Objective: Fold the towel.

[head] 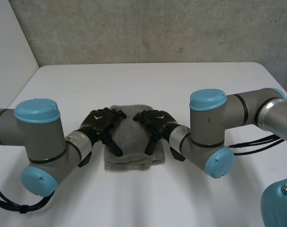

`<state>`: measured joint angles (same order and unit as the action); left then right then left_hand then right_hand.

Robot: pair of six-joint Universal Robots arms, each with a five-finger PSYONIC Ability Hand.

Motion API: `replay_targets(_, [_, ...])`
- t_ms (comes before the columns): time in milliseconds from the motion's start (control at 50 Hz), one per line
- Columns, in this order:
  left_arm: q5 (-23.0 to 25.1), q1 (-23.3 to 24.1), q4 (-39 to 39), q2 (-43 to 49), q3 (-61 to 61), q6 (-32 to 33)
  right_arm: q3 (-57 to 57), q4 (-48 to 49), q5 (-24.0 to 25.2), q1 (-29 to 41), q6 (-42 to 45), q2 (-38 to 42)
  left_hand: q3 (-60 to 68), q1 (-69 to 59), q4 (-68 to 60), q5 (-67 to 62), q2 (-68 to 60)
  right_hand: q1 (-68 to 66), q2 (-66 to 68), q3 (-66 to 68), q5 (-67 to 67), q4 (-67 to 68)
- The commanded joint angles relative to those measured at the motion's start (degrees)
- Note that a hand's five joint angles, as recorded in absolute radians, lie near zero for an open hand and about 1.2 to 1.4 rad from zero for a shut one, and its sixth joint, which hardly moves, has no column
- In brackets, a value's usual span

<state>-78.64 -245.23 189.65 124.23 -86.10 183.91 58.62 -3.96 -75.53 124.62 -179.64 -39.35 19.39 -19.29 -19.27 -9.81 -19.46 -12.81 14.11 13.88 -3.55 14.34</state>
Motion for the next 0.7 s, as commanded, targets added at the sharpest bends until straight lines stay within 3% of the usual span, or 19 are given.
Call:
replay_targets(20, [0.3, -0.4, -0.2, -1.5, -0.6, -0.1, 0.2, -1.0, -1.4, -0.1, 1.8, -1.6, 0.6, -0.7, -0.7, -0.2, -0.5, 2.8, -4.1, -3.9, 3.6, -4.3])
replay_targets(200, [0.3, 0.0, -0.8, -6.5, -0.6, -0.3, 1.0, -3.4, -3.0, -0.1, 2.2, -9.0, -0.1, 0.0, 0.0, 0.5, 0.2, 2.8, -4.1, -3.9, 3.6, -4.3])
replay_targets(440, [0.0, -2.6, -8.1, -21.6, 1.5, -2.0, 2.6, -6.8, -17.4, -5.9, 1.7, -26.7, -8.2, 8.1, 8.0, 8.6, 8.2, 2.8, -4.1, -3.9, 3.6, -4.3])
replay_targets(560, [0.2, -8.4, -11.4, -29.1, 1.2, -3.6, 10.2, -6.8, -18.3, -10.9, 2.0, -34.1, -8.2, 8.1, 8.0, 8.6, 8.2, 2.8, -4.1, -3.9, 3.6, -4.3])
replay_targets(700, [0.1, -11.3, -13.1, -30.9, 0.9, -6.5, 17.5, -5.9, -17.8, -14.0, 2.3, -38.3, -8.2, 8.1, 8.0, 8.6, 8.2, 2.8, -4.1, -3.9, 3.6, -4.3])
